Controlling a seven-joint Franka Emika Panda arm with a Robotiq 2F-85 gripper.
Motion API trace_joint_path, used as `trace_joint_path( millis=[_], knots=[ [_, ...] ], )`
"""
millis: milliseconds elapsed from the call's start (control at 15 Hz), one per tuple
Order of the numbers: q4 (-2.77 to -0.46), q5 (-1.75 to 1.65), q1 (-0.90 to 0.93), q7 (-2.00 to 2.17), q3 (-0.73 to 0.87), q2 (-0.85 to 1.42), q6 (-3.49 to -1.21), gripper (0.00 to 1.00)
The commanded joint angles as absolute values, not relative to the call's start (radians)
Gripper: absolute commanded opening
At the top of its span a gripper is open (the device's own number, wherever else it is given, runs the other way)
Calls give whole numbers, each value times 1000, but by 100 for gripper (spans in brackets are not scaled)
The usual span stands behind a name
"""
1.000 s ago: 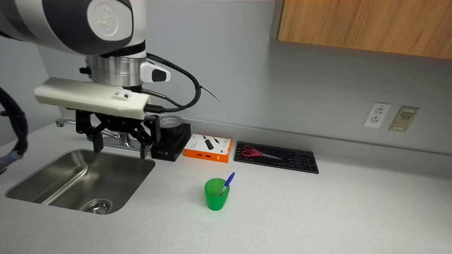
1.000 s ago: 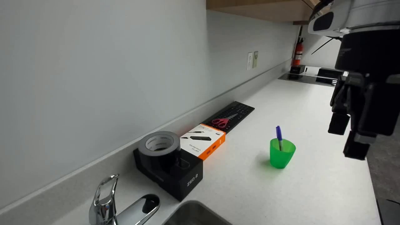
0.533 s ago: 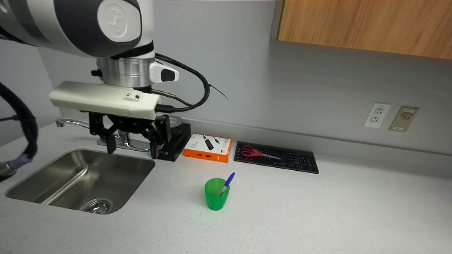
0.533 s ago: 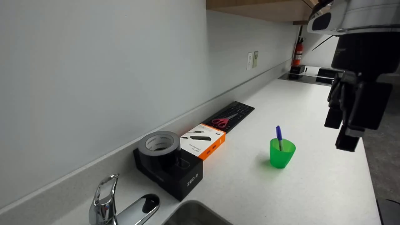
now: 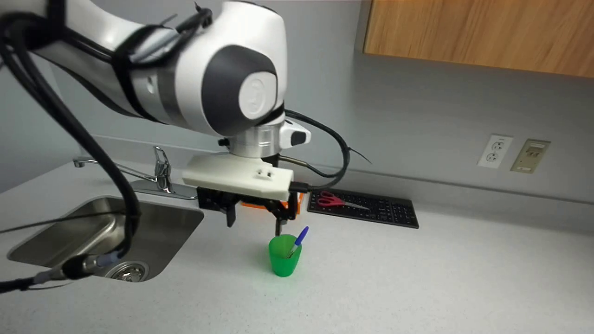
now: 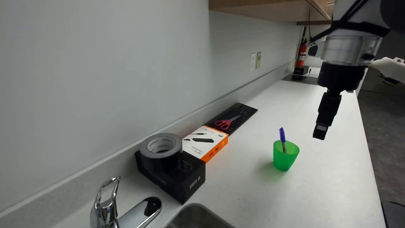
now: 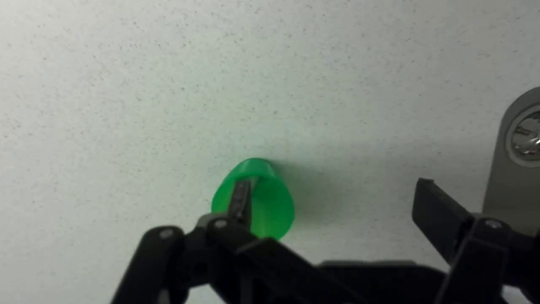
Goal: Remove the blue pen from the green cup
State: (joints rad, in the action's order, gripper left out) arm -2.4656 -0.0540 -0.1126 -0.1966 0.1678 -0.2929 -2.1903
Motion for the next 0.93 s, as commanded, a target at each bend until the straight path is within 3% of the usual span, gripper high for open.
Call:
trace_joint_path(
  millis=[0, 867],
  knots=[
    [-2411, -52, -153, -179, 201, -169, -2256, 100],
    [-2385, -73, -167, -136, 200, -99, -2317, 100]
  ],
)
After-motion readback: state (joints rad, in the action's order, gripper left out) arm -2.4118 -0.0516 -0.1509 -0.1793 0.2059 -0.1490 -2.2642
